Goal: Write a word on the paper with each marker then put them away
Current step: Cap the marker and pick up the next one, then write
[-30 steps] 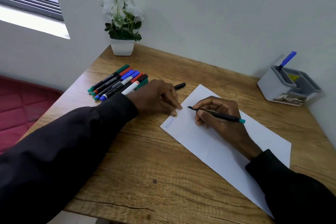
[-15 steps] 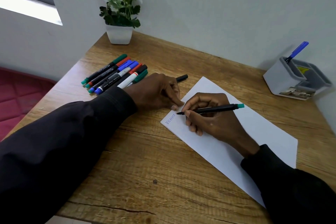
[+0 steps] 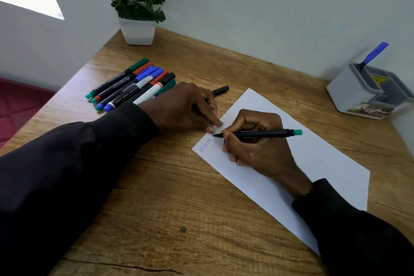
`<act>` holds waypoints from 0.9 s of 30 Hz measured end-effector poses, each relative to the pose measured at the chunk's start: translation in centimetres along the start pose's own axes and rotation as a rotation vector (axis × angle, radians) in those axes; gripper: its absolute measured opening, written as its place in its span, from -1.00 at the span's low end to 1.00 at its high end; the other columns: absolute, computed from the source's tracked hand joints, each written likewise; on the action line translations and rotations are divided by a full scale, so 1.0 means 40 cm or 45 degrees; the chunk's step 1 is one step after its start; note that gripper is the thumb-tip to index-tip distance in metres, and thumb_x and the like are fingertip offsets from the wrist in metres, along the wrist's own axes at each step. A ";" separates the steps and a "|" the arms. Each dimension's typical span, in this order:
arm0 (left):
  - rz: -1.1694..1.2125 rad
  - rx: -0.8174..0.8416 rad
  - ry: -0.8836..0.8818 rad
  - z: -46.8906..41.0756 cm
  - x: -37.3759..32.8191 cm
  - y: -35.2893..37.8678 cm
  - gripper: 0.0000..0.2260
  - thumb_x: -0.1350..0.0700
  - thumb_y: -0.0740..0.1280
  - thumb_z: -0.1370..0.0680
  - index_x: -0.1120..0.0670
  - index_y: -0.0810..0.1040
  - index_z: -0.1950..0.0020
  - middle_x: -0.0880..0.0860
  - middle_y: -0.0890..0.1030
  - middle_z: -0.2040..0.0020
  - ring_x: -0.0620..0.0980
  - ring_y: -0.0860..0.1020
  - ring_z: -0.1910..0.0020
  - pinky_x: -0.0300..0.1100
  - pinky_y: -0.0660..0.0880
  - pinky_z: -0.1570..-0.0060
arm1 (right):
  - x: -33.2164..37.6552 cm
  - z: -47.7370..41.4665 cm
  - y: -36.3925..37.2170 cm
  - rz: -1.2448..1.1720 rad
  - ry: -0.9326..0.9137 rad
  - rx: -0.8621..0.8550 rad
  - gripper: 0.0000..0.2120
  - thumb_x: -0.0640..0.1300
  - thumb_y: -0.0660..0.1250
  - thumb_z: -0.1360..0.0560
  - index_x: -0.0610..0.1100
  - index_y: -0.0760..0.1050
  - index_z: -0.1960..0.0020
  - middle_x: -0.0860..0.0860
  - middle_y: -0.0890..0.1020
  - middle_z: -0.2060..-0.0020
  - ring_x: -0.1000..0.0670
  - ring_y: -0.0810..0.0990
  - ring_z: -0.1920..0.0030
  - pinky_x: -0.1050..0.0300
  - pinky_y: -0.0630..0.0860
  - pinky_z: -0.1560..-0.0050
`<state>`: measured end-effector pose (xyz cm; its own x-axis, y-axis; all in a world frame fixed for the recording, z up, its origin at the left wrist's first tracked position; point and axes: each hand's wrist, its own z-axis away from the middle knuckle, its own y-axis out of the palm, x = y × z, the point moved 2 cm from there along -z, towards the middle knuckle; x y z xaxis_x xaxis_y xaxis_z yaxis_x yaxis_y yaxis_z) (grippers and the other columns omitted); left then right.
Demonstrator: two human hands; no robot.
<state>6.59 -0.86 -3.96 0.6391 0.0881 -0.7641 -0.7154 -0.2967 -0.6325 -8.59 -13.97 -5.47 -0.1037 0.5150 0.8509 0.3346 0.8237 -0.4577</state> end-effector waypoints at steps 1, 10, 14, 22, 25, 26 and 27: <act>-0.001 0.004 0.007 0.000 0.000 0.000 -0.69 0.22 0.49 -0.43 -0.20 0.57 0.08 -0.30 0.51 0.18 -0.47 0.50 0.06 -0.58 0.43 0.16 | 0.001 -0.001 0.001 -0.002 0.004 0.001 -0.96 -0.22 0.47 -0.52 -0.16 0.66 0.11 -0.13 0.71 0.30 -0.07 0.70 0.43 0.26 0.58 0.36; 0.041 0.007 0.027 -0.004 0.010 -0.003 -0.73 0.16 0.51 -0.41 -0.21 0.60 0.08 -0.31 0.59 0.12 -0.32 0.56 0.02 -0.48 0.51 0.11 | 0.005 -0.005 0.004 -0.037 0.036 0.011 -0.81 -0.30 0.48 -0.54 -0.04 0.65 0.14 -0.04 0.70 0.31 -0.05 0.69 0.44 0.26 0.58 0.39; 0.037 0.024 0.020 -0.005 0.007 -0.005 -0.67 0.19 0.49 -0.42 -0.27 0.51 0.16 -0.58 0.49 0.17 -0.46 0.51 0.08 -0.57 0.44 0.16 | 0.003 -0.005 0.002 -0.005 0.051 0.021 -0.85 -0.27 0.48 -0.55 -0.05 0.65 0.12 -0.03 0.70 0.30 -0.04 0.70 0.42 0.29 0.58 0.37; 0.049 -0.002 0.022 -0.005 0.014 -0.004 -0.65 0.17 0.51 -0.40 -0.30 0.53 0.18 -0.45 0.55 0.18 -0.41 0.54 0.07 -0.55 0.45 0.15 | 0.005 -0.008 0.002 0.064 0.086 -0.010 -0.83 -0.23 0.51 -0.52 -0.01 0.62 0.17 -0.03 0.70 0.35 0.00 0.69 0.43 0.30 0.59 0.37; 0.059 -0.015 0.029 -0.004 0.014 -0.004 -0.69 0.15 0.52 -0.39 -0.29 0.57 0.16 -0.28 0.59 0.11 -0.32 0.56 0.04 -0.50 0.49 0.09 | 0.009 -0.009 0.000 0.032 0.084 -0.010 -0.82 -0.24 0.50 -0.49 -0.01 0.62 0.20 -0.04 0.70 0.37 -0.03 0.69 0.45 0.26 0.60 0.39; 0.065 -0.020 0.031 -0.004 0.015 -0.004 -0.69 0.15 0.52 -0.39 -0.28 0.57 0.15 -0.25 0.59 0.09 -0.31 0.56 0.03 -0.49 0.50 0.08 | 0.008 -0.008 0.000 0.021 0.082 -0.010 -0.84 -0.23 0.50 -0.49 -0.02 0.62 0.20 -0.05 0.70 0.37 -0.04 0.69 0.45 0.26 0.60 0.40; 0.069 -0.023 0.033 -0.003 0.014 -0.005 -0.70 0.15 0.52 -0.39 -0.27 0.58 0.16 -0.24 0.59 0.09 -0.31 0.56 0.03 -0.49 0.50 0.09 | 0.008 -0.007 0.001 0.009 0.077 -0.010 -0.84 -0.24 0.50 -0.50 -0.03 0.62 0.20 -0.06 0.70 0.37 -0.04 0.69 0.45 0.26 0.59 0.41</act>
<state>7.13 -0.86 -4.25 0.6068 0.0468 -0.7935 -0.7441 -0.3175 -0.5878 -8.35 -13.85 -5.16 -0.0451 0.5052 0.8618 0.3423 0.8183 -0.4618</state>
